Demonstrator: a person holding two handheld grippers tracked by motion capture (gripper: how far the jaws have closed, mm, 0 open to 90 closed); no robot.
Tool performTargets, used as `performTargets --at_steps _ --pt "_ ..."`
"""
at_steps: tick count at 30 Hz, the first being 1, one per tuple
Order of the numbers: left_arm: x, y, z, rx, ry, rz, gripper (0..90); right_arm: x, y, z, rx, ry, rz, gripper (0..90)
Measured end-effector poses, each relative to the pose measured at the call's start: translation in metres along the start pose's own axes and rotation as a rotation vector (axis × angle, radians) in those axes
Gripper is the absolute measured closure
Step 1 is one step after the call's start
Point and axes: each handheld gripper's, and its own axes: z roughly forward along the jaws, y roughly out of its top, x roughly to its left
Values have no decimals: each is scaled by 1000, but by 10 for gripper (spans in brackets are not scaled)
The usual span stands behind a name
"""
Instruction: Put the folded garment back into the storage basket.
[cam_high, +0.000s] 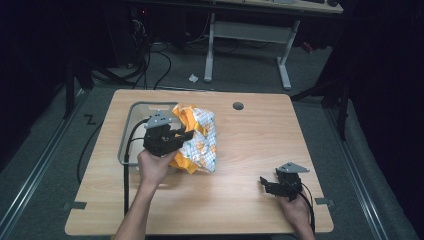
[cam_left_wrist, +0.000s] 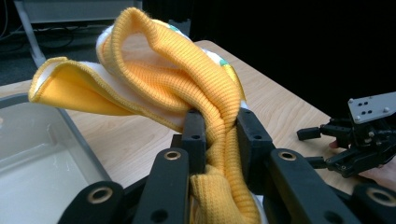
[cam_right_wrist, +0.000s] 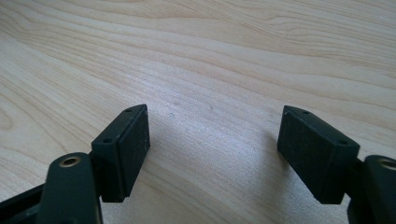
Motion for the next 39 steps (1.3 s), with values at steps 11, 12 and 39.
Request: performTargets --at_steps 11,12,39 --pt "16 1 -18 -23 25 -21 759 0 0 0 0 0 0 254" --pt "18 2 -19 -24 26 -23 759 0 0 0 0 0 0 254" --pt "65 4 -51 -44 76 -85 759 0 0 1 0 -4 6 255"
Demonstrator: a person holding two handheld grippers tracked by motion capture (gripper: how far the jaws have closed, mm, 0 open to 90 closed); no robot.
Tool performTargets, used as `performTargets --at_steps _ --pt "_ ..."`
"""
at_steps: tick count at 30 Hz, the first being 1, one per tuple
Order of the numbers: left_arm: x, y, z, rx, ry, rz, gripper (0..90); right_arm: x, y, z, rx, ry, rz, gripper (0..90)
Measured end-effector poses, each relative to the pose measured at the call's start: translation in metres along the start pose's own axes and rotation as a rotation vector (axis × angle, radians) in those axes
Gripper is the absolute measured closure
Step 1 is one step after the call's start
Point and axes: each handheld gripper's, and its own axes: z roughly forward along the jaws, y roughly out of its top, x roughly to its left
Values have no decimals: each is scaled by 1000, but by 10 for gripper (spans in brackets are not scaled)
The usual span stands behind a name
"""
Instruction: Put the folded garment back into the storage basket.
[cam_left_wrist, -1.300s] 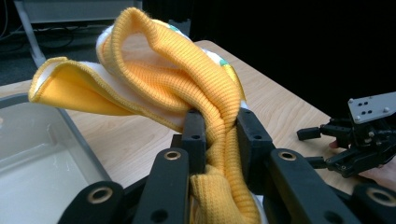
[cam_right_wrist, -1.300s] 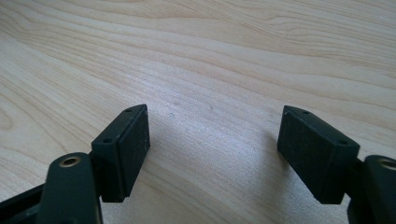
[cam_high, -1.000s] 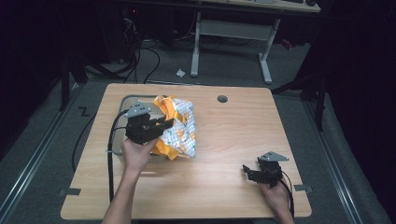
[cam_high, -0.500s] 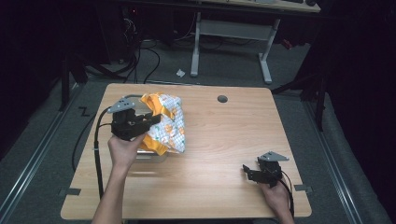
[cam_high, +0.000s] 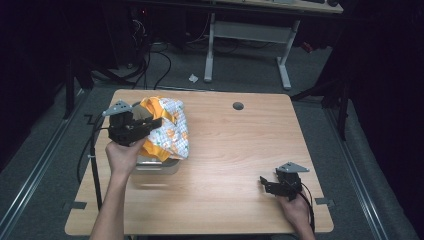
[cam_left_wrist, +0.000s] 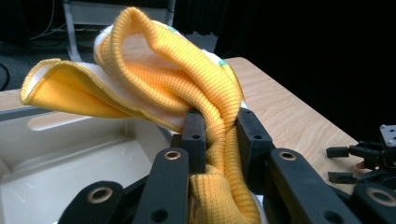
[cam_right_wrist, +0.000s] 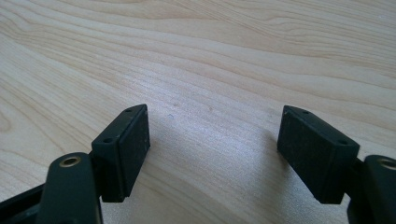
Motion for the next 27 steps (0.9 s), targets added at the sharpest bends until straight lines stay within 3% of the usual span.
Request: performTargets --at_steps 9,27 --pt "13 -1 0 6 21 -17 759 0 0 0 0 0 2 255" --pt "37 -12 18 75 52 -29 759 0 0 0 0 -1 2 255"
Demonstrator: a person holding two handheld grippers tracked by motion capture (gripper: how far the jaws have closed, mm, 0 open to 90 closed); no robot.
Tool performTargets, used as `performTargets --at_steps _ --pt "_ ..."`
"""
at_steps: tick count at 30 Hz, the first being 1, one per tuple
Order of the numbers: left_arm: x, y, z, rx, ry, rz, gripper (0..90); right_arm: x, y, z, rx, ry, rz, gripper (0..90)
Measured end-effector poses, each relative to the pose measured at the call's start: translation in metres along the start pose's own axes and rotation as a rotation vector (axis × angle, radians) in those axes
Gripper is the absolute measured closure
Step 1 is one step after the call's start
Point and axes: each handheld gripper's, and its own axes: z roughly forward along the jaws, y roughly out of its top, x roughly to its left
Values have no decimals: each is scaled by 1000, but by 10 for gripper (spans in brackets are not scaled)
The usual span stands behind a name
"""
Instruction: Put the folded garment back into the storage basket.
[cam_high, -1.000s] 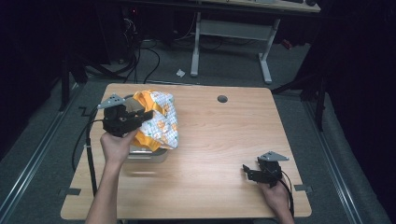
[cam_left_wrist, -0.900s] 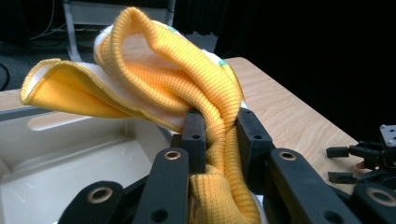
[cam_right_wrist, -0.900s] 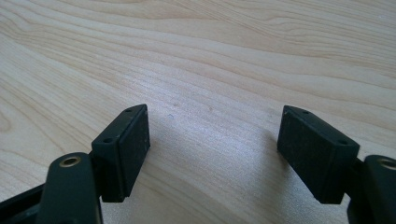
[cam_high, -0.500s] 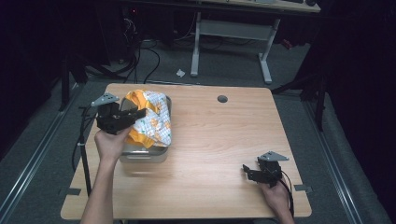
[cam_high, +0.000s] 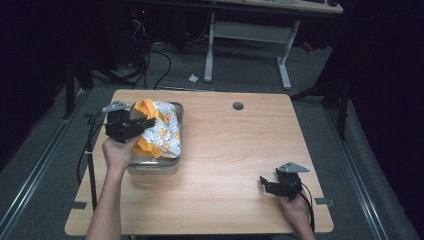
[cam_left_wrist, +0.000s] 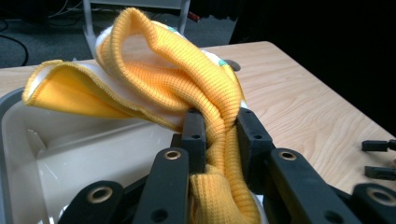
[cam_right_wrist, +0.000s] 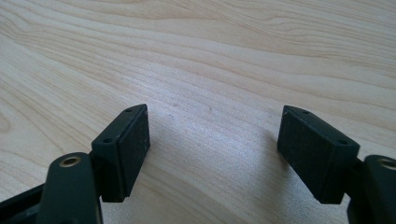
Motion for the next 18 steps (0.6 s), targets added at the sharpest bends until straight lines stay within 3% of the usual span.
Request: performTargets --at_steps 12,18 --pt "17 -14 23 74 22 -38 758 0 0 0 0 0 0 255" --pt "18 -18 39 123 42 -28 758 0 0 0 0 0 0 254"
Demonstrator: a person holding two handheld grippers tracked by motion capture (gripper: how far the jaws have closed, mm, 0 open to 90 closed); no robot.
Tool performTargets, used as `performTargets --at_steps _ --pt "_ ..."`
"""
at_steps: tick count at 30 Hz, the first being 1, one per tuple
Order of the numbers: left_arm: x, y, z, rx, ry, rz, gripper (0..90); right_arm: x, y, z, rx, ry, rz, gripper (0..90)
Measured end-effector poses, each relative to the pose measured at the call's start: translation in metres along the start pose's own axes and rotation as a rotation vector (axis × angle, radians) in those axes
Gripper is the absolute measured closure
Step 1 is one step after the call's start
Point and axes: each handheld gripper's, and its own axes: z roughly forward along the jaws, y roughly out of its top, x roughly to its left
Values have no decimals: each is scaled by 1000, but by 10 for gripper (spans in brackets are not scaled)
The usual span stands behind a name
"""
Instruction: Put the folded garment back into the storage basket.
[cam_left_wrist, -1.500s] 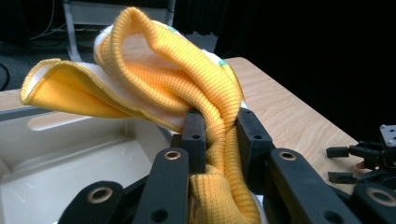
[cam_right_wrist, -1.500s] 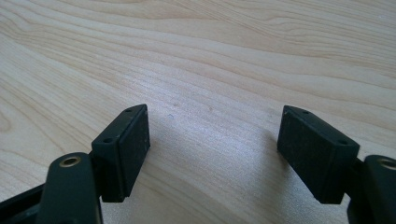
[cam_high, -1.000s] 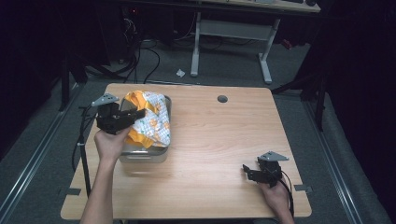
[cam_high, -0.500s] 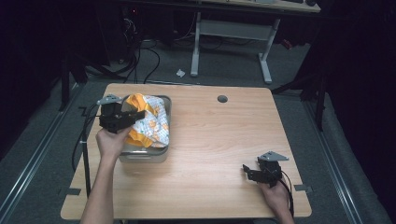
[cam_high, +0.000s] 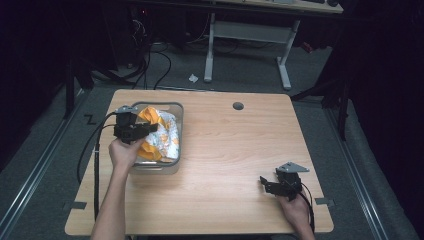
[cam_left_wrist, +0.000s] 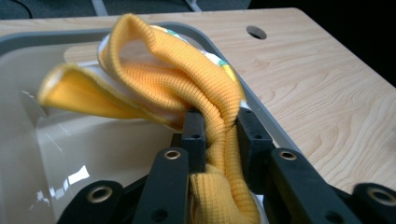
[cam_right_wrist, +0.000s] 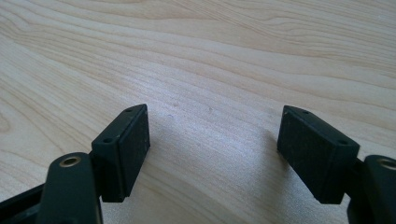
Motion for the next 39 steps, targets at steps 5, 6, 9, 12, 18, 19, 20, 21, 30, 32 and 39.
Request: performTargets --at_steps 5,6,9,12,18,19,20,21,30,32,39 --pt "-2 -2 12 33 26 14 756 0 0 0 0 0 0 255" --pt "-2 -2 13 41 38 19 755 0 0 0 0 0 0 255" --pt "-2 -3 18 81 76 43 750 0 0 0 0 -1 1 254" --pt "0 -6 23 124 130 56 742 0 0 0 0 0 0 254" --pt "2 -6 26 170 199 42 684 0 0 0 0 -1 1 254" --pt "2 -6 26 178 209 42 671 0 0 0 0 -1 0 254" --pt "2 -6 26 181 217 41 662 0 0 0 0 -1 0 254" --pt "2 -6 26 182 224 41 651 0 0 0 0 -1 0 254" --pt "2 -6 26 177 297 12 416 0 0 0 0 -1 1 254" --pt "2 -6 25 174 295 9 388 0 0 0 0 -1 1 254" --pt "-5 -3 17 133 296 9 337 0 0 0 0 -2 1 254"
